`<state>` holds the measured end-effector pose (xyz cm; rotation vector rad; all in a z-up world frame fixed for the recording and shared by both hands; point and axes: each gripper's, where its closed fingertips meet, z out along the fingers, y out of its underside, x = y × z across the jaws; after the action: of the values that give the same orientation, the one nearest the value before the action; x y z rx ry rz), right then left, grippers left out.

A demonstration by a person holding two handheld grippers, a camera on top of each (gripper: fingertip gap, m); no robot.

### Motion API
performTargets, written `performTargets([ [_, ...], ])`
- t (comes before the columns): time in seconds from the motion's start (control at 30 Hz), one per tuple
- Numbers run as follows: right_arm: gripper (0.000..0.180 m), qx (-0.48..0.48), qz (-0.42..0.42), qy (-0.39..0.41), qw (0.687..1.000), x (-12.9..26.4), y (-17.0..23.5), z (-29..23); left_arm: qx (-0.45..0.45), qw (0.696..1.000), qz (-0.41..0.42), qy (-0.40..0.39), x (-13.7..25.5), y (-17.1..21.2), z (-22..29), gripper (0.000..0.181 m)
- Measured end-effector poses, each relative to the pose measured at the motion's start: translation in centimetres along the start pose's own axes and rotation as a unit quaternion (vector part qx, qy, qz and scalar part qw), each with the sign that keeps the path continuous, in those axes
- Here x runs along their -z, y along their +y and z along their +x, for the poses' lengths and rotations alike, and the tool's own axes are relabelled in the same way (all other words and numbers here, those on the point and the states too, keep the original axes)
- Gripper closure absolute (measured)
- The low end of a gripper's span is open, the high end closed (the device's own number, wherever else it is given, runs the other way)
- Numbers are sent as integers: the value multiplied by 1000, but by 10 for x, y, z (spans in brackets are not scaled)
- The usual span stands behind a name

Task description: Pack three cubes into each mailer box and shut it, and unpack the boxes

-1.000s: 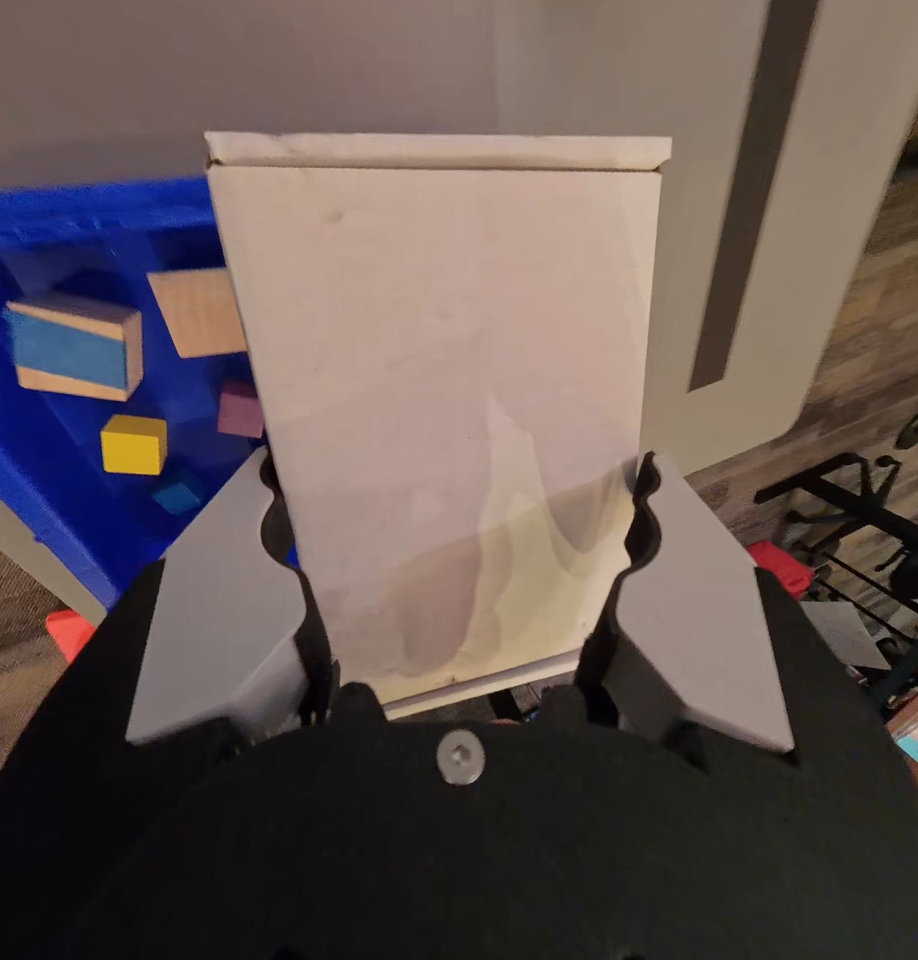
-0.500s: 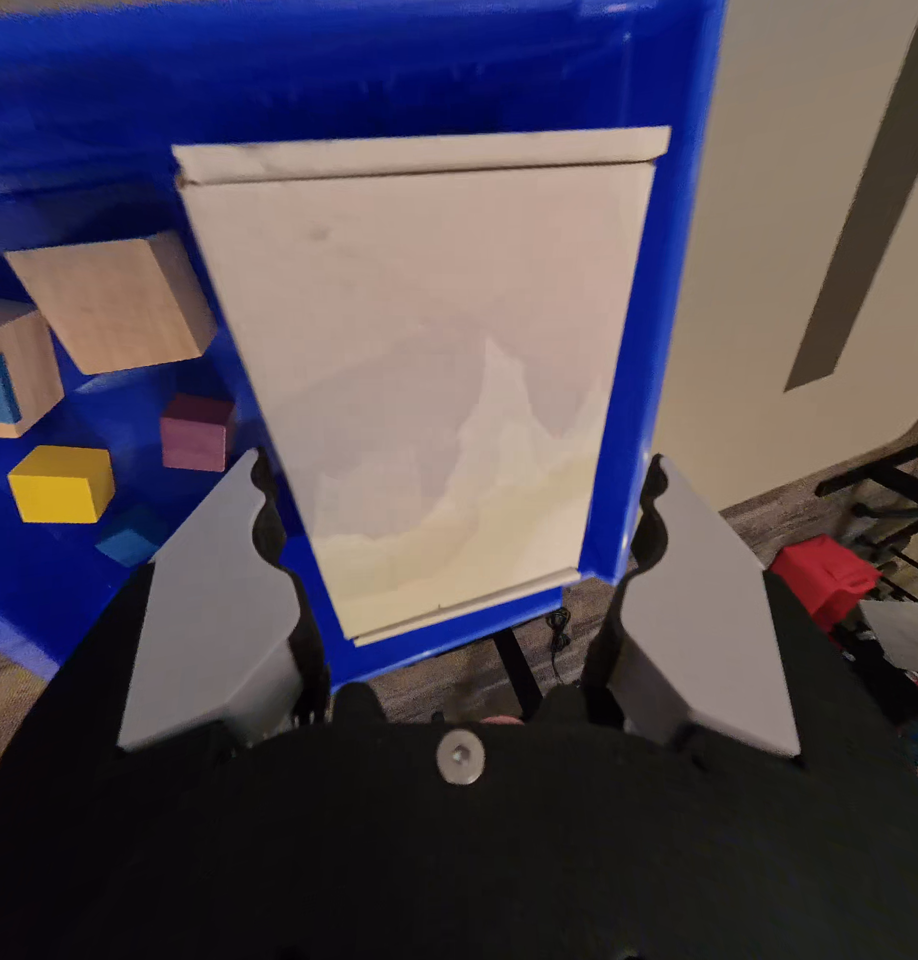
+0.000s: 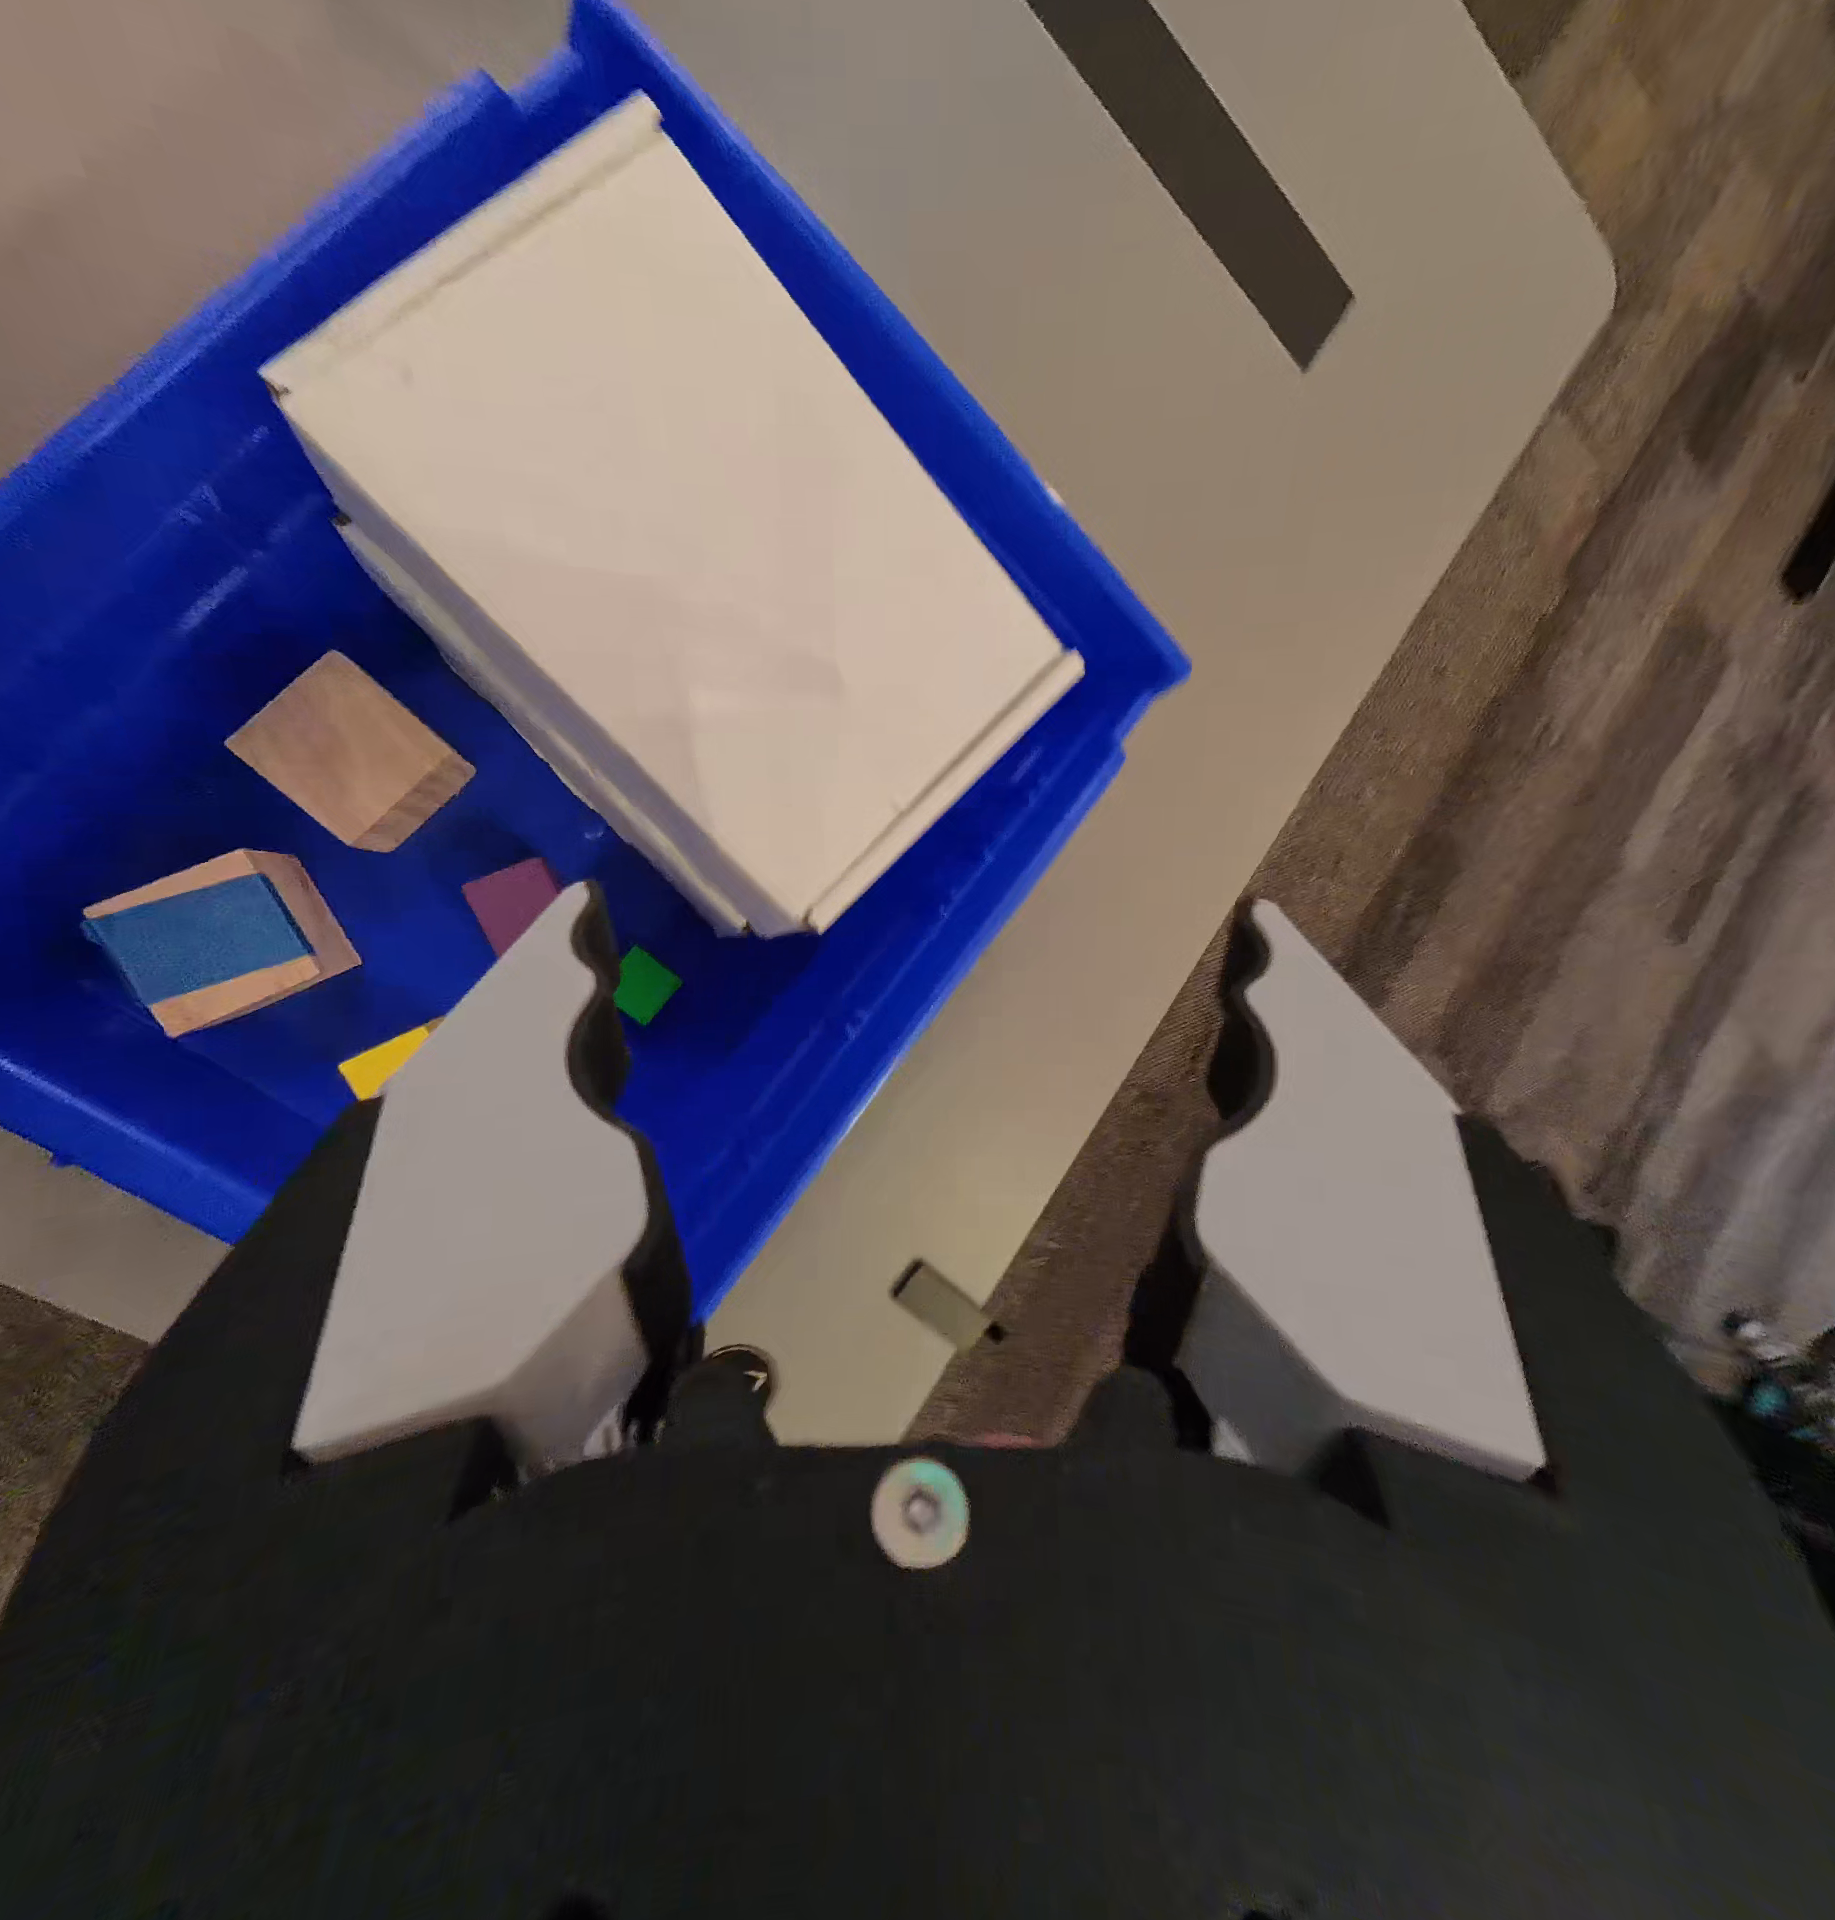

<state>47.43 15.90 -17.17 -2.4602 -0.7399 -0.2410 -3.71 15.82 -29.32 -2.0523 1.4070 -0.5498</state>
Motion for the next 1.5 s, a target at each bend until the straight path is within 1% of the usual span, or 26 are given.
performTargets([
  [0.07,73,-44,0,0,999,-1,23,1,7,1000,17,-24,16,-6,-6,124],
  [0.13,71,-75,-18,-5,997,-6,48,-1,22,998,11,-49,38,-7,-14,128],
  [0.17,70,-88,-25,-10,996,-9,58,-4,30,998,3,-61,53,-7,-19,127],
  [0.23,77,-117,-38,-31,992,-16,75,-11,50,992,23,-112,90,-10,-36,126],
  [0.27,77,-131,-42,-41,990,-20,81,-15,66,988,33,-136,110,-9,-45,125],
  [0.3,76,-143,-45,-49,988,-24,86,-17,84,981,41,-168,132,-3,-57,124],
  [0.33,79,-151,-46,-57,986,-29,89,-20,101,973,47,-203,154,5,-70,121],
  [0.37,83,-159,-42,-70,984,-33,91,-24,116,964,52,-233,176,16,-81,119],
  [0.4,84,-165,-41,-81,982,-38,92,-28,135,955,48,-260,196,31,-93,116],
  [0.5,80,-164,-56,-80,982,-50,101,-33,192,925,21,-327,248,87,-121,102],
  [0.57,82,-172,-51,-92,980,-54,100,-39,230,900,-2,-370,277,128,-137,96],
  [0.63,85,-172,-51,-93,979,-59,100,-42,272,881,-14,-386,295,166,-147,92],
  [0.7,93,-180,-62,-95,977,-64,103,-44,322,865,-31,-383,300,203,-154,84],
  [0.77,108,-182,-84,-97,975,-68,110,-47,365,854,-47,-368,295,234,-157,86],
  [0.83,121,-183,-70,-120,973,-72,105,-55,411,846,-60,-336,280,258,-156,87],
  [0.9,139,-195,-56,-148,968,-76,99,-63,417,849,-78,-315,265,273,-155,96],
  [0.93,142,-199,-61,-144,967,-79,101,-63,417,850,-82,-311,259,279,-156,102],
  [0.97,147,-198,-65,-139,968,-82,103,-62,416,852,-89,-306,254,284,-157,112],
  [1.0,149,-201,-65,-143,967,-85,103,-64,417,853,-97,-299,250,290,-157,126],
  [1.03,152,-212,-61,-148,964,-86,102,-64,423,858,-82,-281,246,287,-157,137],
  [1.1,155,-226,-53,-156,960,-87,99,-63,419,867,-55,-264,244,281,-160,167],
  [1.13,155,-224,-54,-155,961,-87,98,-64,415,872,-48,-257,242,278,-160,175],
  [1.27,155,-221,-48,-171,959,-91,84,-72,407,873,-53,-264,242,276,-162,176],
  [1.5,158,-213,-35,-189,958,-100,46,-101,407,871,-20,-276,239,268,-155,177],
])
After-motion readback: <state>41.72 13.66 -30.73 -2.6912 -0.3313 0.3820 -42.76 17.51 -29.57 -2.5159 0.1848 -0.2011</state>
